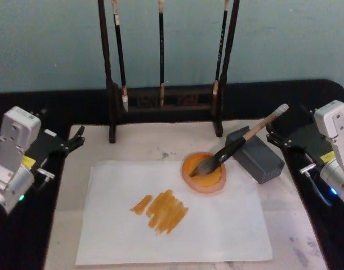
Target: Pick up the brush from the inkstone, write on the paper, then place the brush back to its original position.
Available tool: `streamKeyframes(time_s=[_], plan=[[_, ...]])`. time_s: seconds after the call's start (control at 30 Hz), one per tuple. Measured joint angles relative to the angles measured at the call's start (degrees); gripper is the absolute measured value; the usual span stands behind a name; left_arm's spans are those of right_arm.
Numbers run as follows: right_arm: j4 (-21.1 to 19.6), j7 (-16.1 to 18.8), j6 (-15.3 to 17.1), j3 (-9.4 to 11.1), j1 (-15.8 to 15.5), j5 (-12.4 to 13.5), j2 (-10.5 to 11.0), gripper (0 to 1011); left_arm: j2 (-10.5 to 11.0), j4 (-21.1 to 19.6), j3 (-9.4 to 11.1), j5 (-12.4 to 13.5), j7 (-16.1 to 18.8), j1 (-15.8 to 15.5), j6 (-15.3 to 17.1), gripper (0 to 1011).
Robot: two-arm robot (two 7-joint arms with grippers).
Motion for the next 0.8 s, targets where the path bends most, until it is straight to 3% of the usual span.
streamKeyframes(time_s=[0.8], plan=[[0.0, 0.0, -0.01, 0.0, 0.0, -0.01, 0.0, 1000, 0.0, 0.0, 0.0, 0.0, 0.0, 0.0, 0.0, 1009]])
